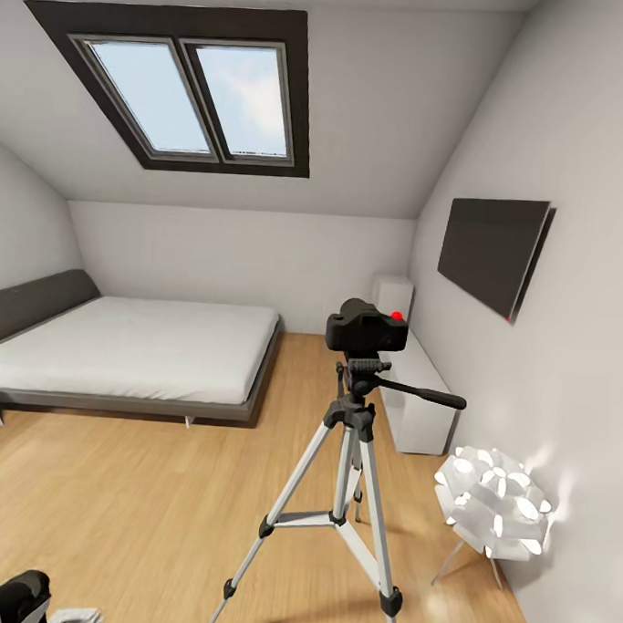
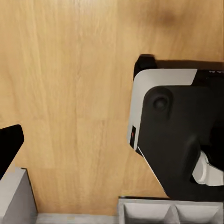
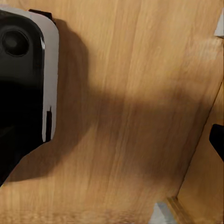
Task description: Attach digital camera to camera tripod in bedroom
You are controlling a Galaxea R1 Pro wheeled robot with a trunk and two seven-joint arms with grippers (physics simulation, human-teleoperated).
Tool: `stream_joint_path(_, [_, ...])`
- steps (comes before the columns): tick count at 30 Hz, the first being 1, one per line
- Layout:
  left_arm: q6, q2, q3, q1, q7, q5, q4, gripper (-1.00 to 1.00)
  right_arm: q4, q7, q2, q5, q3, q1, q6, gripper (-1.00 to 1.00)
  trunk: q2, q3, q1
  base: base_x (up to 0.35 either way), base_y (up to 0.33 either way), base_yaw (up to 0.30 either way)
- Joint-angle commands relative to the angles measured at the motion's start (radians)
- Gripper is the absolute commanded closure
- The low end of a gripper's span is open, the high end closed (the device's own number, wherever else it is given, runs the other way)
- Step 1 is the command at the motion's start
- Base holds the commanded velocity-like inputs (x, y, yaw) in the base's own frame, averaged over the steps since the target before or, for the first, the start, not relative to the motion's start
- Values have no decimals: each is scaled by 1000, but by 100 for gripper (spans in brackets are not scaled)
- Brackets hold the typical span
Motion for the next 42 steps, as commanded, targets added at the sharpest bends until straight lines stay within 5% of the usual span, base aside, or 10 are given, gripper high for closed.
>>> stream_joint_path(1, [5,-13,-5,37,-3,9,-1,-100,4,0,12,-8,8,13,13,-100,-1,0,0,0,0,0])
stream_joint_path(14, [-14,-139,-5,199,-3,10,-1,-100,4,-3,47,-9,5,31,31,-100,-1,0,0,0,0,0])
stream_joint_path(22, [-100,-170,-5,271,14,10,-1,-100,4,-5,49,-15,0,32,25,-100,-1,0,0,0,0,0])
stream_joint_path(36, [-293,-269,-3,422,299,17,-1,-100,2,-5,50,-20,-3,32,13,-100,-1,0,0,0,0,0])
stream_joint_path(42, [-347,-295,-3,471,407,56,-1,-100,0,-5,50,-20,-2,32,10,-100,-1,0,0,0,0,0])
